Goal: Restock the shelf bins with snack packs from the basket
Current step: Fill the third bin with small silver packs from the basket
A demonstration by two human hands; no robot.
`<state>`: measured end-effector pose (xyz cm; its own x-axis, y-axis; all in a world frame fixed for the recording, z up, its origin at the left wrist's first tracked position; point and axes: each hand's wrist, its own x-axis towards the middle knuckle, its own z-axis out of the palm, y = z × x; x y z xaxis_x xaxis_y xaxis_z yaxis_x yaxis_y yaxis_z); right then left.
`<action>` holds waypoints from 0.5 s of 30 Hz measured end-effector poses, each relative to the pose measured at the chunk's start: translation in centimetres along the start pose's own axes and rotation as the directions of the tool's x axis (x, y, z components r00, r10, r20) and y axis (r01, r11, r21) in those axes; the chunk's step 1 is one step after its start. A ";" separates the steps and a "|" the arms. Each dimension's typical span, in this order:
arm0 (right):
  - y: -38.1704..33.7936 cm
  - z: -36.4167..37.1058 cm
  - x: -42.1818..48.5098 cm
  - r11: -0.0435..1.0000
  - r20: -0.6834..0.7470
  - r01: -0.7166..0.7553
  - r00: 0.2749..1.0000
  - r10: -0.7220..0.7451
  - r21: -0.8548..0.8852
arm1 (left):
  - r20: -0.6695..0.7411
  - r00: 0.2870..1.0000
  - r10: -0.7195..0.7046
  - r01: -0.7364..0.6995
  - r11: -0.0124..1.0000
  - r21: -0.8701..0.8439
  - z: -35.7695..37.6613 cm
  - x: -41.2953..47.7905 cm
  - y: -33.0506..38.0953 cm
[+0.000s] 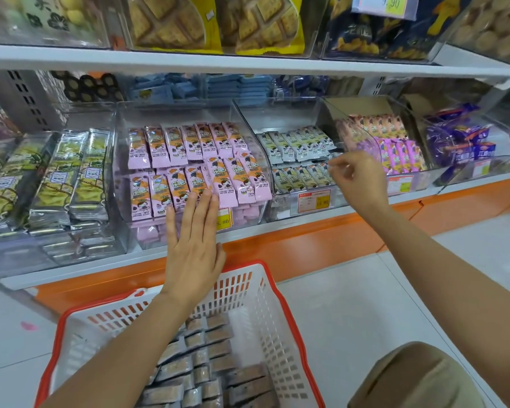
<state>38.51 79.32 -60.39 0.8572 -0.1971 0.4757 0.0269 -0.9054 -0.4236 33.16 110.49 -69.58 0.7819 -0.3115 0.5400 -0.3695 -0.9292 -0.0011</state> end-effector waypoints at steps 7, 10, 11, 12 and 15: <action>-10.0 5.0 -11.7 0.851 0.203 0.215 0.916 -0.346 0.480 | -0.007 0.995 0.100 -0.101 0.995 -0.027 -0.4 -5.6 -3.1; -12.3 10.4 -16.9 0.825 0.385 0.127 0.838 -0.386 0.551 | 0.101 0.993 0.056 -0.056 0.998 -0.004 -0.4 -9.8 -6.7; -12.8 12.2 -18.5 0.834 0.458 0.090 0.802 -0.385 0.544 | 0.159 0.986 0.039 -0.041 0.999 0.012 -0.3 -11.3 -8.0; -13.3 14.1 -20.0 0.852 0.530 0.067 0.757 -0.383 0.520 | 0.229 0.973 0.014 -0.021 0.999 0.031 -0.2 -12.8 -9.3; -14.6 18.6 -23.8 0.910 0.704 0.065 0.612 -0.360 0.409 | 0.401 0.908 -0.119 0.098 0.993 0.073 0.6 -17.4 -12.6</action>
<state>27.31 104.20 -79.88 0.8769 0.4702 -0.0994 0.2906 -0.6835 -0.6696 24.54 127.54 -79.42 0.9555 -0.2524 0.1531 -0.2539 -0.9672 -0.0097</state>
